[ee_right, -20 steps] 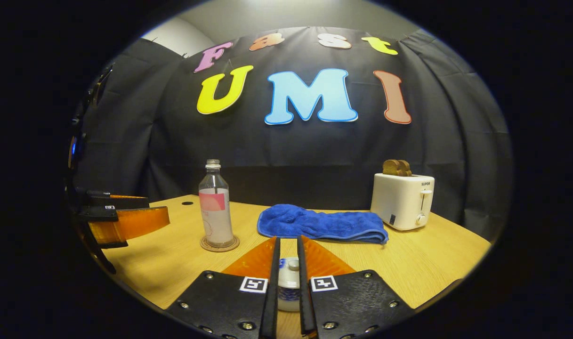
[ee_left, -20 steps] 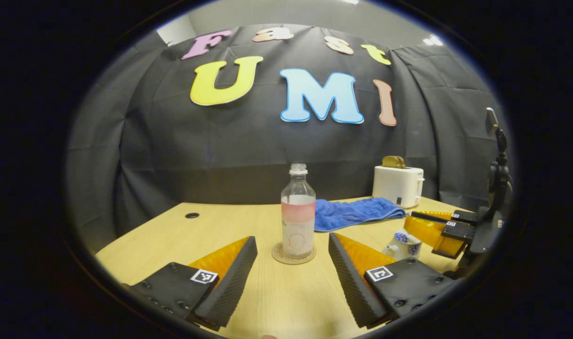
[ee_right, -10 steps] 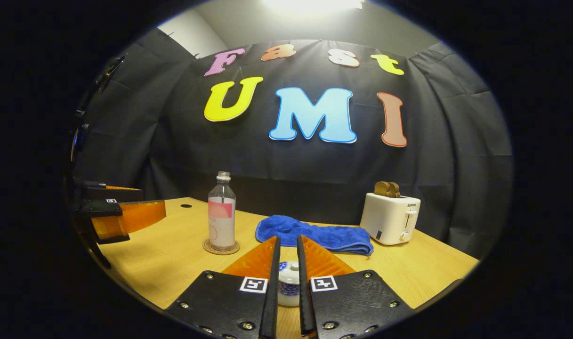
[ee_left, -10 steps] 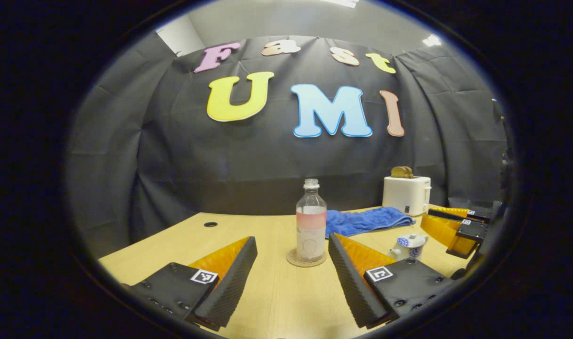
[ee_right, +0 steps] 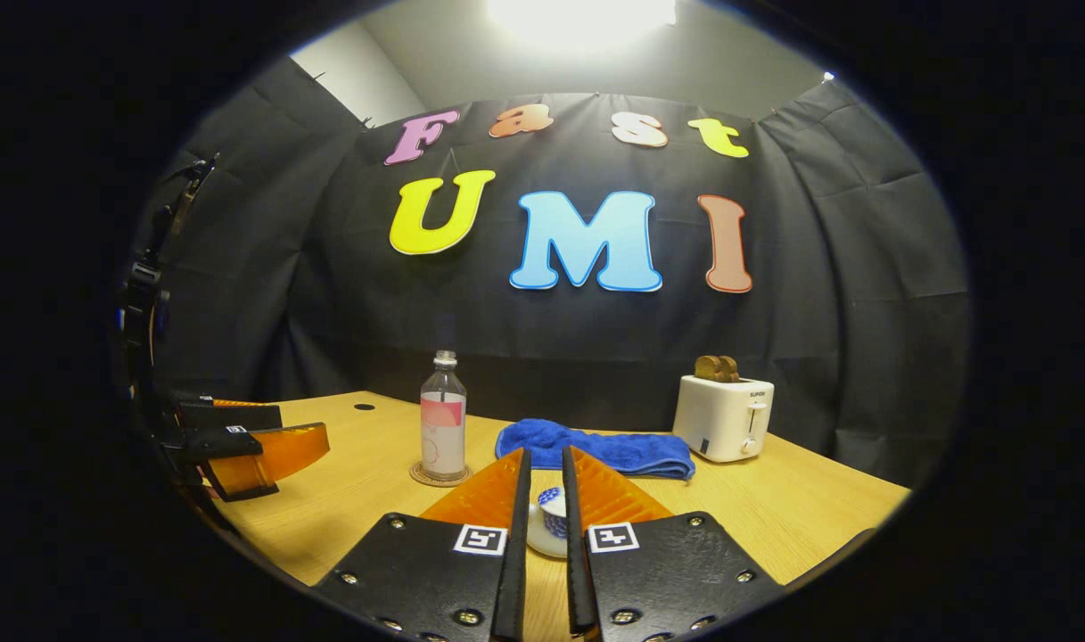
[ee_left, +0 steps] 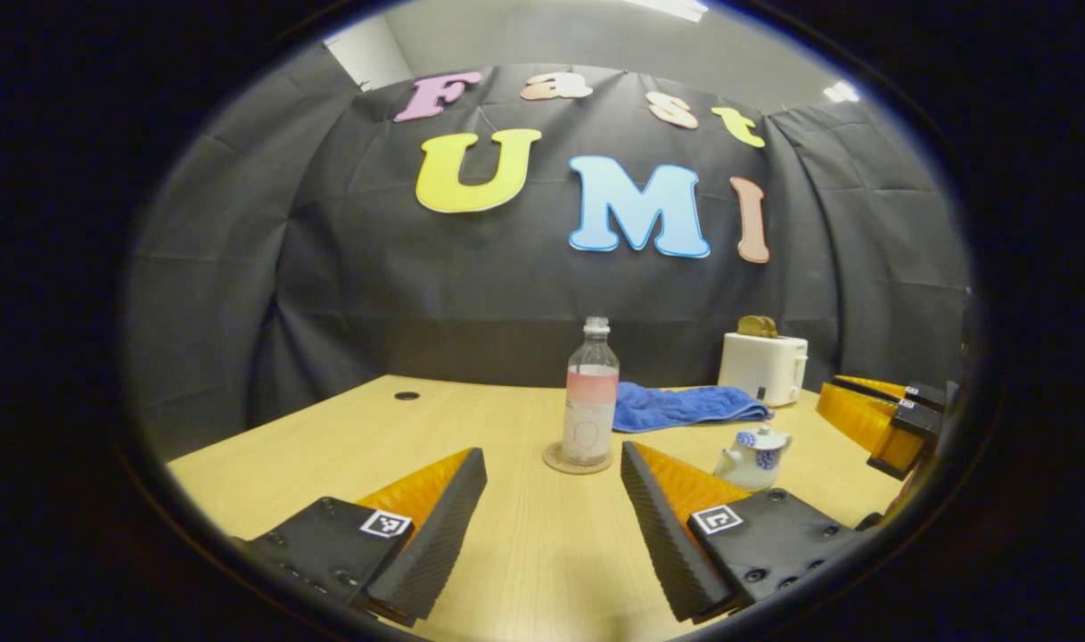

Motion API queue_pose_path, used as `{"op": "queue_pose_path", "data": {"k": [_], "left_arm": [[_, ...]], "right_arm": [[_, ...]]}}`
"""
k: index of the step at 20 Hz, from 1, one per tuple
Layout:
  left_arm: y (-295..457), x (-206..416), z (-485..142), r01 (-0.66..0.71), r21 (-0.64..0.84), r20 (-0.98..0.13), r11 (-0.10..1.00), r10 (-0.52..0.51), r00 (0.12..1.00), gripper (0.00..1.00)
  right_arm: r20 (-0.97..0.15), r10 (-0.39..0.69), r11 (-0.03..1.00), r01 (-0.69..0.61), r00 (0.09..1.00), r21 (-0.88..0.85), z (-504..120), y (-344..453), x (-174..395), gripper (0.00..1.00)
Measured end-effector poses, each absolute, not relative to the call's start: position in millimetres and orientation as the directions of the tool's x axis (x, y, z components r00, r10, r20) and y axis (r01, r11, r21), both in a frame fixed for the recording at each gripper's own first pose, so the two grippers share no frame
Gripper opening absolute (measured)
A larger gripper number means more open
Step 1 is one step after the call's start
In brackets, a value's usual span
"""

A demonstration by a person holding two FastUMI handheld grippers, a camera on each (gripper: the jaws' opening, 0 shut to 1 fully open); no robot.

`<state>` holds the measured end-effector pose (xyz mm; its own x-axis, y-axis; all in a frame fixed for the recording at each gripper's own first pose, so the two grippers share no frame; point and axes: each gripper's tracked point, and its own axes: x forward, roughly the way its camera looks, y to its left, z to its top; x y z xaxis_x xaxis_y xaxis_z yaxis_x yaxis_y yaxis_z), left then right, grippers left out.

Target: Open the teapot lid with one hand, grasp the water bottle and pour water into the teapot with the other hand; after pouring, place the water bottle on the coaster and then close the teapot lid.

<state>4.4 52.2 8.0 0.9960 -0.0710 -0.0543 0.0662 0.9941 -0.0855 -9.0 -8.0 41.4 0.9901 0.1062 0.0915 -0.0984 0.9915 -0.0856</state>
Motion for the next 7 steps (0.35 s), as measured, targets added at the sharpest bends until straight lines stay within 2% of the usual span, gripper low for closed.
{"op": "queue_pose_path", "data": {"k": [7], "left_arm": [[50,-5,-5,0.055,-0.115,-0.071,0.992,-0.063,0.995,1.0]], "right_arm": [[0.038,0.091,0.996,-0.091,0.995,0.003,21,-19,-12,0.19]]}}
